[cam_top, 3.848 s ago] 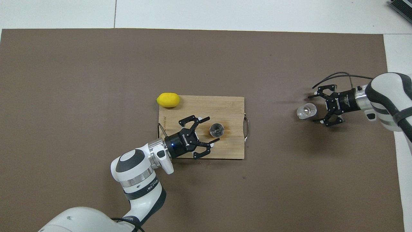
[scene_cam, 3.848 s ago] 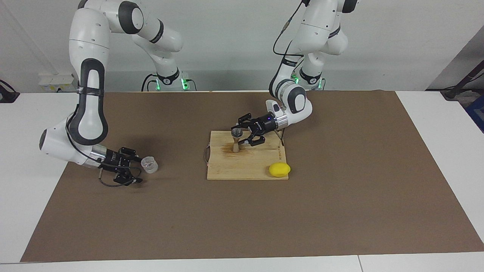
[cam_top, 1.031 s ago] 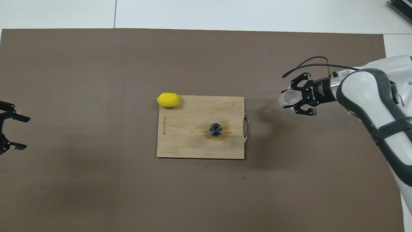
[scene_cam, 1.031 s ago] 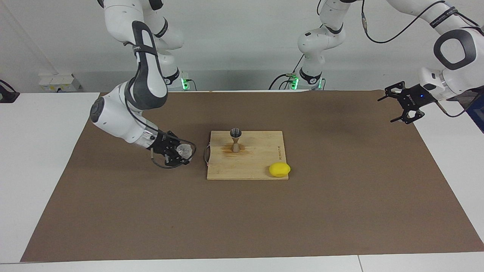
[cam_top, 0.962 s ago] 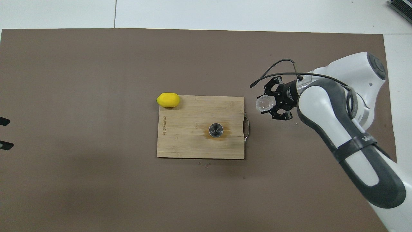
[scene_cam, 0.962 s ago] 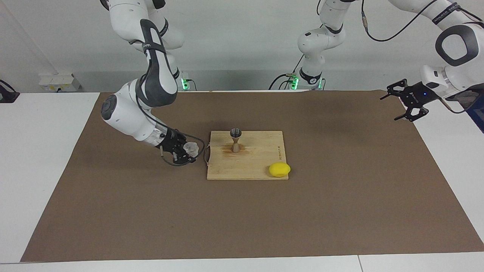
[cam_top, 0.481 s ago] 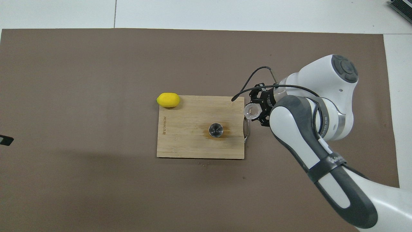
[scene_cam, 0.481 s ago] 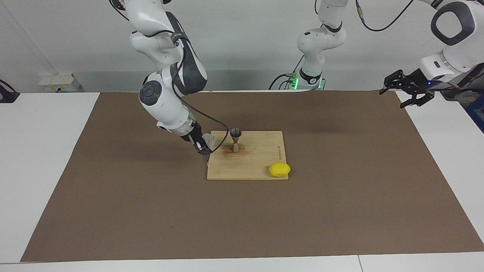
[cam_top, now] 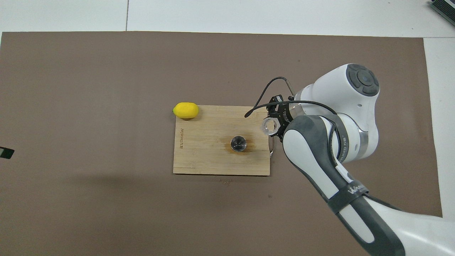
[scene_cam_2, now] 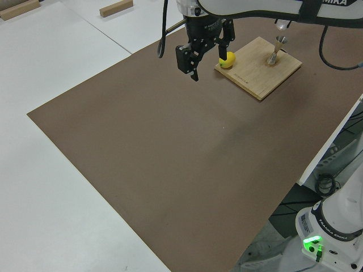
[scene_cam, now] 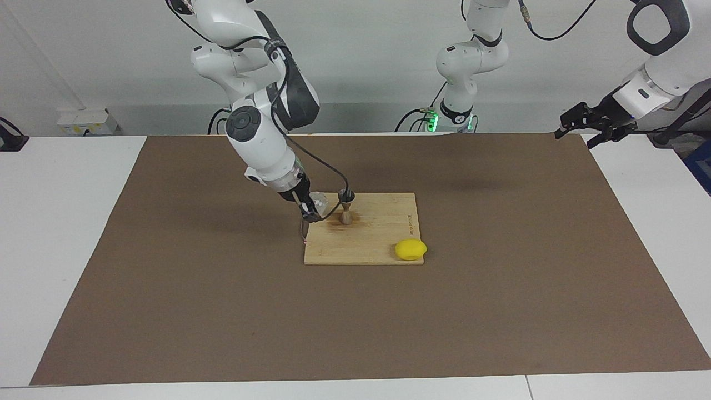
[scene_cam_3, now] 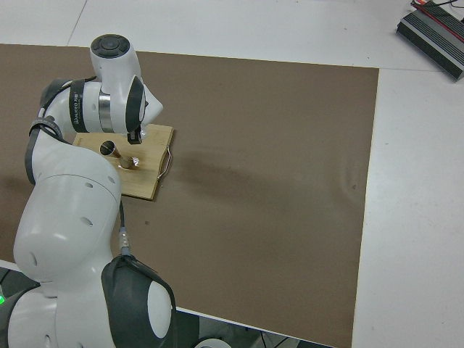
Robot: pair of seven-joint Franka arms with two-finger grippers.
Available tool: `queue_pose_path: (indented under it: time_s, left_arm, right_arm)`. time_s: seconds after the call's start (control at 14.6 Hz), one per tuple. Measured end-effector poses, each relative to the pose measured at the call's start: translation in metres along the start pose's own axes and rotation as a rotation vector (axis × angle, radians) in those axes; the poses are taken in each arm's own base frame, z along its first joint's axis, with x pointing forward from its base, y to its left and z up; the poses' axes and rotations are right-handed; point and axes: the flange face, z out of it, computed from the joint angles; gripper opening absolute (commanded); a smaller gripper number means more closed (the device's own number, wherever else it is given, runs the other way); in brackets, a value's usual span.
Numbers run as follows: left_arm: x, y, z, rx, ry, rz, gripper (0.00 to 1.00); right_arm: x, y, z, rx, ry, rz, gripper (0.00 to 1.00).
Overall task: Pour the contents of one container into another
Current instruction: 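Lift the clear glass with the right gripper and carry it above the dark cup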
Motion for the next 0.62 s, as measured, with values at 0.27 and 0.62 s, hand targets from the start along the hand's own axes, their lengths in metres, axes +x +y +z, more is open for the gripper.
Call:
queue_pose_path:
  time_s: [0.27,0.62]
  left_arm:
    - [0.007,0.017,0.002,0.008,-0.001,-0.105,1.00]
    - [0.030,0.054,0.001,0.081,0.073,-0.139,1.00]
  right_arm:
    - [-0.017,0.000,0.003,0.013,0.032,0.054,0.00]
    - [-0.031,0.002,0.008,0.007,0.106,0.019,0.00]
